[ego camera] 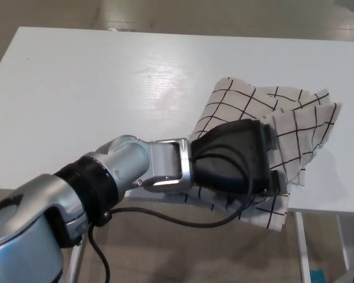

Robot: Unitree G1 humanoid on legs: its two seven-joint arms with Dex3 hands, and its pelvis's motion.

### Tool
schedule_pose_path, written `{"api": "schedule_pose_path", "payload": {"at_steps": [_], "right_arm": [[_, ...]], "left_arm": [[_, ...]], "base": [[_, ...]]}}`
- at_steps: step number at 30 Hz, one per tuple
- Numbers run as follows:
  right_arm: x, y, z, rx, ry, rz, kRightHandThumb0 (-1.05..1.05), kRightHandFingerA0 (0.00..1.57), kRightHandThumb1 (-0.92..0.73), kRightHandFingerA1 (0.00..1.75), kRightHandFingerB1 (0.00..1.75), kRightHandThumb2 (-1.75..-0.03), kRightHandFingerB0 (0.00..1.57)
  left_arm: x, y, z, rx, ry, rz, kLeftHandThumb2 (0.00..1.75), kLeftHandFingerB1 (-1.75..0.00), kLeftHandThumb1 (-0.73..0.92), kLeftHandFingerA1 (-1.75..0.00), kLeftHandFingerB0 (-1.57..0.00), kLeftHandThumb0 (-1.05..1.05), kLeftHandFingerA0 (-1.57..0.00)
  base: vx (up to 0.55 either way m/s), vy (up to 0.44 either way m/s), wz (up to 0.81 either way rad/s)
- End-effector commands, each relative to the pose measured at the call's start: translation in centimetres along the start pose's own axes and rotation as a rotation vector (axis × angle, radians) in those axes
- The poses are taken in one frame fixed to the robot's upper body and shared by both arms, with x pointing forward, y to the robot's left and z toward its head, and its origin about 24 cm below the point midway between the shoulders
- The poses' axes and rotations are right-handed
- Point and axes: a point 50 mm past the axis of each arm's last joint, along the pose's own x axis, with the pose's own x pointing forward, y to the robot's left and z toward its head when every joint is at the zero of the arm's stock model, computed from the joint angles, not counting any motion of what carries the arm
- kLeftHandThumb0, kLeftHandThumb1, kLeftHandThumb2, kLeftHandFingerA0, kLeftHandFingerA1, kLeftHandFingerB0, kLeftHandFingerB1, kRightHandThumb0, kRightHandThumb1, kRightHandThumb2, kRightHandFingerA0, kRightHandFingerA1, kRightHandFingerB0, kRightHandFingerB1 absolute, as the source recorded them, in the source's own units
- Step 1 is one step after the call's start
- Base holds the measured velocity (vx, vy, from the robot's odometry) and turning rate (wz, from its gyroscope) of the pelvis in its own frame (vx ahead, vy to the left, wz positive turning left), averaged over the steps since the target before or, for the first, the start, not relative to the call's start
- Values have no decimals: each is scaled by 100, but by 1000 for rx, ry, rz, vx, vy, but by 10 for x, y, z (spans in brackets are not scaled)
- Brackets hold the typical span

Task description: Use the left hand to fold a white towel with checkered patterns in half.

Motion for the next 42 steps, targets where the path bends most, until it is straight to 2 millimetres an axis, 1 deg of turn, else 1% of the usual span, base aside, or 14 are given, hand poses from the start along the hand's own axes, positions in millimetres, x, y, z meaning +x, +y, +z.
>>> {"api": "schedule_pose_path", "payload": {"at_steps": [1,3,4,18,19,22,26,30,32,34,35,36,40,42], "right_arm": [[1,-3,0,-40,6,-5,-42,56,-64,86,54,-59,50],[1,-3,0,-41,6,-5,-42,56,-64,86,54,-59,50],[2,-3,0,-23,9,-2,-43,56,-64,85,55,-59,51],[0,-2,-3,-2,15,-1,-42,56,-64,78,56,-59,52],[-1,-2,-3,-4,17,0,-42,56,-64,78,57,-59,52],[-1,-3,-4,-9,27,7,-43,56,-64,78,58,-59,52],[0,-3,-4,-12,43,17,-43,56,-64,76,58,-59,52],[0,-3,-4,-12,40,17,-43,56,-64,76,58,-59,52],[3,-1,-2,-14,27,17,-43,57,-64,75,57,-59,52],[4,-1,-1,-15,22,16,-43,57,-64,75,57,-59,52],[4,0,-1,-15,22,19,-43,58,-64,75,57,-59,53],[5,0,-2,-16,22,22,-43,58,-64,75,57,-59,53],[4,-1,-4,-14,28,22,-43,58,-64,75,56,-59,53],[5,-1,-3,-24,28,16,-43,60,-64,78,59,-59,55]], "left_arm": [[-5,-33,6,-366,366,-622,58,-11,58,0,0,-95,0],[-5,-33,6,-389,379,-641,58,-11,58,0,0,-95,0],[-6,-32,0,-438,410,-649,70,-4,53,0,0,-102,0],[-7,-12,-22,-568,503,-580,64,-5,59,0,0,-102,0],[-6,-9,-24,-572,511,-570,79,-7,45,0,0,-101,0],[-5,-2,-32,-584,527,-555,79,-6,45,0,0,-101,0],[-6,24,-56,-609,573,-458,79,-7,46,0,0,-101,0],[-7,34,-63,-619,591,-417,79,-7,46,0,0,-101,0],[-17,59,-90,-696,659,-275,79,-8,47,0,0,-101,0],[-21,71,-100,-732,682,-211,79,-8,47,0,0,-101,0],[-31,85,-116,-768,729,-137,61,-7,66,0,0,-100,0],[-43,104,-134,-812,777,-37,61,-7,66,0,0,-100,0],[-52,116,-142,-837,804,25,62,-6,66,0,0,-100,0],[-69,133,-155,-815,836,93,62,-3,65,0,0,-98,0]], "base": [[0,0,0],[0,0,0],[0,0,0],[0,0,0],[0,0,0],[0,0,0],[0,0,0],[0,0,0],[0,0,0],[0,0,0],[0,0,0],[0,0,0],[0,0,0],[0,0,0]]}}
